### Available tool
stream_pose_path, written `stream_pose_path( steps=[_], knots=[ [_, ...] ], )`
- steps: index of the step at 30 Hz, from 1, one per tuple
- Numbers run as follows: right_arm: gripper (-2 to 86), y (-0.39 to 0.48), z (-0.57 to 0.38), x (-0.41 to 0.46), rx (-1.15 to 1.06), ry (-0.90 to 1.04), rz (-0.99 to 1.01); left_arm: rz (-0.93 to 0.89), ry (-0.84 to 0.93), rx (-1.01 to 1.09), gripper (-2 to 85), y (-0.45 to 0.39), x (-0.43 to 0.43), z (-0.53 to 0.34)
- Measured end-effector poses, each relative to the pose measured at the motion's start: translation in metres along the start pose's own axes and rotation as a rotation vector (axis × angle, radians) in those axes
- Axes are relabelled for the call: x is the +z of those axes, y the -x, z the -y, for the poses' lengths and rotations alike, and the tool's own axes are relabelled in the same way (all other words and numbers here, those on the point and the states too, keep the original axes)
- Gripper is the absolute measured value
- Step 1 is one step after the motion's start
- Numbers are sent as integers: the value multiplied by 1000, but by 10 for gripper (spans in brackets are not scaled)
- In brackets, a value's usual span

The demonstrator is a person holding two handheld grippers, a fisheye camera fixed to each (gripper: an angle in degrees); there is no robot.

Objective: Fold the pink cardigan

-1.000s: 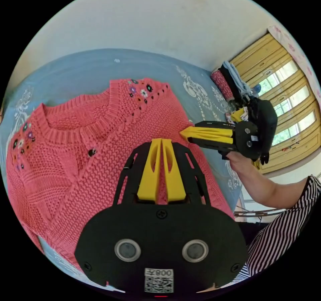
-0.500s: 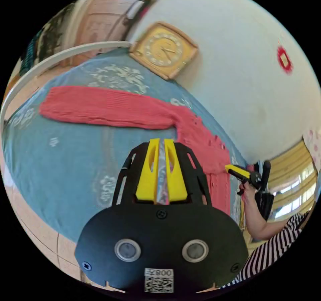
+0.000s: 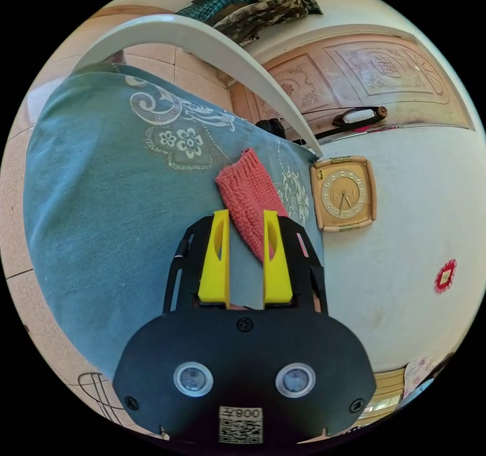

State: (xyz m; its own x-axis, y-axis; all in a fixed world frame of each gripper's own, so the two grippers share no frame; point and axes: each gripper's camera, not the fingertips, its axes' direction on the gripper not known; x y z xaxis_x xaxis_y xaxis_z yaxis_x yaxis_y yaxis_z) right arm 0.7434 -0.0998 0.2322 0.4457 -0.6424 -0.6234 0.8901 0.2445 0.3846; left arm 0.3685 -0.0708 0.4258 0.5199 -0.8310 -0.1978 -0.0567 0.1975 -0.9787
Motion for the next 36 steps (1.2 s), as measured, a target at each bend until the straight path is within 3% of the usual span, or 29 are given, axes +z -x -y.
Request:
stream_pose_path(
  steps=[6,9,15,20,23,28,36],
  knots=[
    [8,-39,8,20,55,46,91,43,18,18,48,14,1,-1],
    [13,-60,3,15,78,19,123,-18,-9,109,40,5,-6,-11],
    [60,-125,-15,-26,196,-164,349,-201,146,621,33,-87,3,-75],
    [97,-204,-34,-45,389,-321,676,-133,405,1176,32,-151,44,-219],
    [112,-237,-43,-43,459,-287,723,-70,491,1356,31,-156,61,-286],
    [118,-281,-67,-37,567,-280,863,12,499,1469,32,-152,68,-349],
    [105,-312,-85,-47,591,-198,888,119,422,1629,32,-156,66,-426]
  ],
)
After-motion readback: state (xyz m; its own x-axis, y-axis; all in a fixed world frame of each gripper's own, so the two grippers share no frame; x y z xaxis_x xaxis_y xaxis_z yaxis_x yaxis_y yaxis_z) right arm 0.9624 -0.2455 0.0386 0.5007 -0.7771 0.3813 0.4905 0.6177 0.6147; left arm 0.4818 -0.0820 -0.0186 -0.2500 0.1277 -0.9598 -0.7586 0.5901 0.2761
